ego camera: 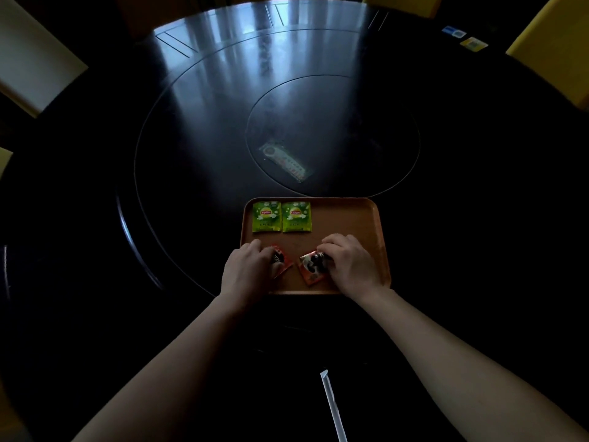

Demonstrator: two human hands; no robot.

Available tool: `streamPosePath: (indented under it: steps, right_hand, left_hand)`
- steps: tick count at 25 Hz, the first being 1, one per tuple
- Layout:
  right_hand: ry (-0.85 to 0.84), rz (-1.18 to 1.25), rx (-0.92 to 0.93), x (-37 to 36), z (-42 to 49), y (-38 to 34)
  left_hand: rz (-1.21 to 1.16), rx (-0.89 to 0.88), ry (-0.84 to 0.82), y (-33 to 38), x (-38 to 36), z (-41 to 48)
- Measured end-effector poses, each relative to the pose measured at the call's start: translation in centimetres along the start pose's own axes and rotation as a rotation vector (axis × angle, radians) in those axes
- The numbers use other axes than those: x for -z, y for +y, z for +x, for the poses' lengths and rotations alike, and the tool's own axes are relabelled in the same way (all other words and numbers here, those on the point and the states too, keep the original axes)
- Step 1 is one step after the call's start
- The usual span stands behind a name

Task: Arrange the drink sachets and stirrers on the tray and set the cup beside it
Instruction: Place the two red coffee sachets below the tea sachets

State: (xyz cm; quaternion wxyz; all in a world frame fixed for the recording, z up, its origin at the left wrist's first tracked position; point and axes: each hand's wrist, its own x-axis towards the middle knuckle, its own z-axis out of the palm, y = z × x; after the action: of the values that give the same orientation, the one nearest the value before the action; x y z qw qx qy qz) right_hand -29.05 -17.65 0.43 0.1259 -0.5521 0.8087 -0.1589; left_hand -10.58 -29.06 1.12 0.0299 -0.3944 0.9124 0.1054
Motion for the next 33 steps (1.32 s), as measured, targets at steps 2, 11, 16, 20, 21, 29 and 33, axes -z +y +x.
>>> streamPosePath:
  steps: [2, 11, 16, 20, 21, 29, 33]
  right_hand:
    - [0.034, -0.017, -0.041, -0.1, -0.4, -0.1]
    - [0.016, -0.040, 0.008, -1.1, 0.2, -1.8]
    - [0.010, -0.095, -0.041, -1.4, -0.6, -1.3]
    - [0.018, -0.044, -0.030, -2.0, 0.3, -2.3]
    - [0.049, -0.016, -0.036, -2.1, 0.4, -2.3]
    - [0.070, -0.036, 0.005, -2.7, 1.0, -2.3]
    - [0.089, -0.009, 0.000, -2.8, 1.5, -2.4]
  left_hand:
    - [-0.093, -0.021, 0.071, -0.6, -0.5, -0.3]
    - [-0.008, -0.075, 0.069, -0.4, -1.0, -0.2]
    - [-0.021, -0.123, 0.089, -1.5, -1.4, -0.6]
    - [-0.023, -0.086, 0.099, -1.1, -1.3, -0.1]
    - [-0.037, -0.078, 0.105, -1.2, -1.3, -0.1]
    - [-0.059, -0.118, 0.087, -2.4, -1.9, 0.2]
    - [-0.063, -0.101, 0.094, -2.5, -1.9, 0.4]
